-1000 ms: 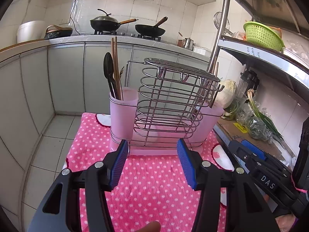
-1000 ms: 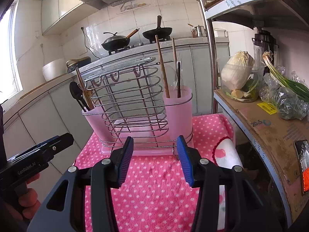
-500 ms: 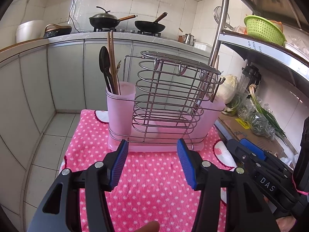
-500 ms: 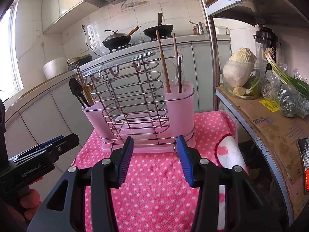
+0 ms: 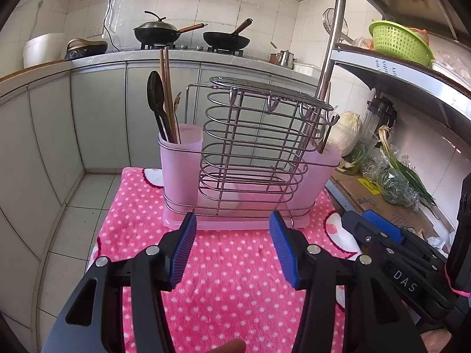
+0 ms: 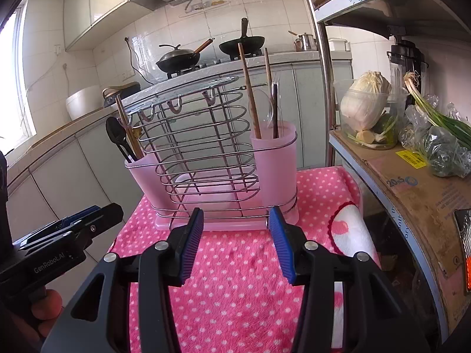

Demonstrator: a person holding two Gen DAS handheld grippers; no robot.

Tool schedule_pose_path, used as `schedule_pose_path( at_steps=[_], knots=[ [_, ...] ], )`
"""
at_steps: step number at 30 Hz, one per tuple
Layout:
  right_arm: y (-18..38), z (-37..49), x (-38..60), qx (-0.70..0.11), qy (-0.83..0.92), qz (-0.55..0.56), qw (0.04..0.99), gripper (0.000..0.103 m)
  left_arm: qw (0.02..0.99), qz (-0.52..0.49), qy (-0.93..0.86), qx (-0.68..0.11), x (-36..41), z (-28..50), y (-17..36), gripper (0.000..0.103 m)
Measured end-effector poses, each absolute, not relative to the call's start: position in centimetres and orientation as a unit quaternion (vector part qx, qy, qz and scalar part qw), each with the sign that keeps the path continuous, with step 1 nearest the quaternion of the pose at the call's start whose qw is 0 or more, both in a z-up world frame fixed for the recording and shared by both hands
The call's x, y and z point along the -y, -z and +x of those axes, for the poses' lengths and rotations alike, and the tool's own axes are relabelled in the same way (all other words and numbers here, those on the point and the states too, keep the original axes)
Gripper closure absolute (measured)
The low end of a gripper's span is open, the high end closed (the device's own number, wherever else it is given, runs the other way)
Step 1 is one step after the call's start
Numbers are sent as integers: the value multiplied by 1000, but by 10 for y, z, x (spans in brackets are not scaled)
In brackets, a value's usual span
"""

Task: Organize utensils

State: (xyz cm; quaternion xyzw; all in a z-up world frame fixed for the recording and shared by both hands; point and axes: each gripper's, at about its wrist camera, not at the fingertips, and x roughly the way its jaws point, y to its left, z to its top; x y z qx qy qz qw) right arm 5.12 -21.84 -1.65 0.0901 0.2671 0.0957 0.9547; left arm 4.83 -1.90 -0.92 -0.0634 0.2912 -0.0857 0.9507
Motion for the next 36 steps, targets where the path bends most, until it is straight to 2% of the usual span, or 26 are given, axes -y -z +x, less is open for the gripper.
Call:
schedule_pose_path(
  at_steps=[36],
  knots=[
    [14,52,215,-269,-102,86,954,56,956,-51,87,-275,23,43,0,53]
  ],
)
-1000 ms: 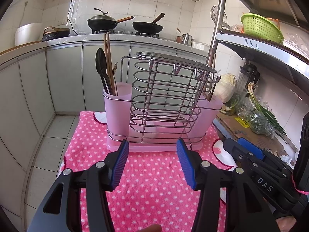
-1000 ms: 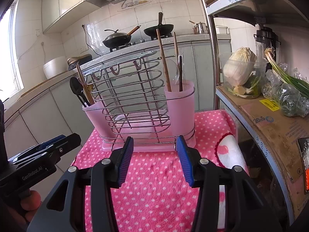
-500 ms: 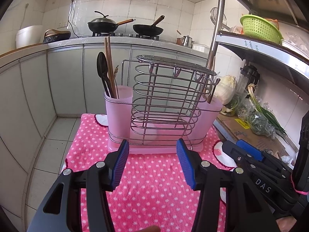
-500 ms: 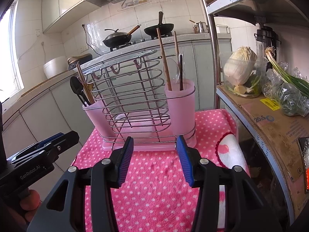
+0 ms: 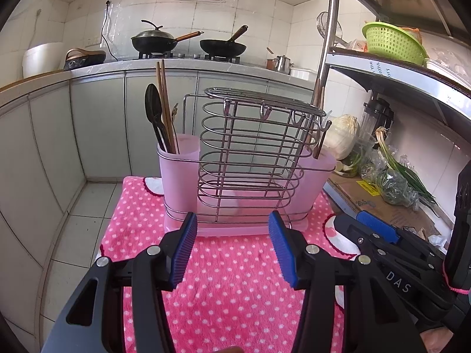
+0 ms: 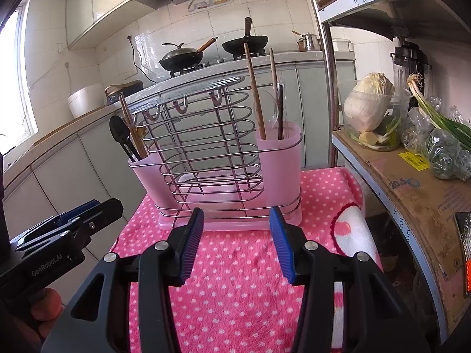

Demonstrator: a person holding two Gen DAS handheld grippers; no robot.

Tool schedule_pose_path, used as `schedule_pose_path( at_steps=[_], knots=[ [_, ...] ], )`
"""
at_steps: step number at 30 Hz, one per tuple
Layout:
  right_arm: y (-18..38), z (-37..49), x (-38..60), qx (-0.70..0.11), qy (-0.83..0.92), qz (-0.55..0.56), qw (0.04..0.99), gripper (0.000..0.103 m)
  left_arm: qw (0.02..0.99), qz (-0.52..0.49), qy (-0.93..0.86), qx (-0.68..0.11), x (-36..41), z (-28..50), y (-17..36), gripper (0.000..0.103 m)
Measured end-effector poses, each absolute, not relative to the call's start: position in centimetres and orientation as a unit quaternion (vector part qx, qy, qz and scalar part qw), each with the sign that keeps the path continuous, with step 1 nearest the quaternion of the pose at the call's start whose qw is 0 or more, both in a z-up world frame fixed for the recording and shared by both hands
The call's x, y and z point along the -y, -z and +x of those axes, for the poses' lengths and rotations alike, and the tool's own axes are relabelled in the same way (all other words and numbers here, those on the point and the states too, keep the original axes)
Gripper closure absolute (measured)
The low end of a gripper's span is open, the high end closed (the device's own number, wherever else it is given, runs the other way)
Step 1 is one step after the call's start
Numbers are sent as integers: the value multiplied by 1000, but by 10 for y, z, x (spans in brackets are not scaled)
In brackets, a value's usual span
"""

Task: Organize utensils

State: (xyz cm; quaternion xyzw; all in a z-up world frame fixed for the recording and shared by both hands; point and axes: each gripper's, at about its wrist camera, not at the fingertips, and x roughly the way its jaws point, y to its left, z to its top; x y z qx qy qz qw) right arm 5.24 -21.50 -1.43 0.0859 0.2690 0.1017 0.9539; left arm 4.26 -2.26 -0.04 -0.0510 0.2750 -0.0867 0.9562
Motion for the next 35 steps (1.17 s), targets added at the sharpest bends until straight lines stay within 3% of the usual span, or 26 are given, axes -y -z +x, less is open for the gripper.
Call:
schedule_pose_path(
  at_steps=[35],
  knots=[
    [19,58,212,-280,-103,79,951,56,953,-52,93,-284,23,47,7,53]
  ],
)
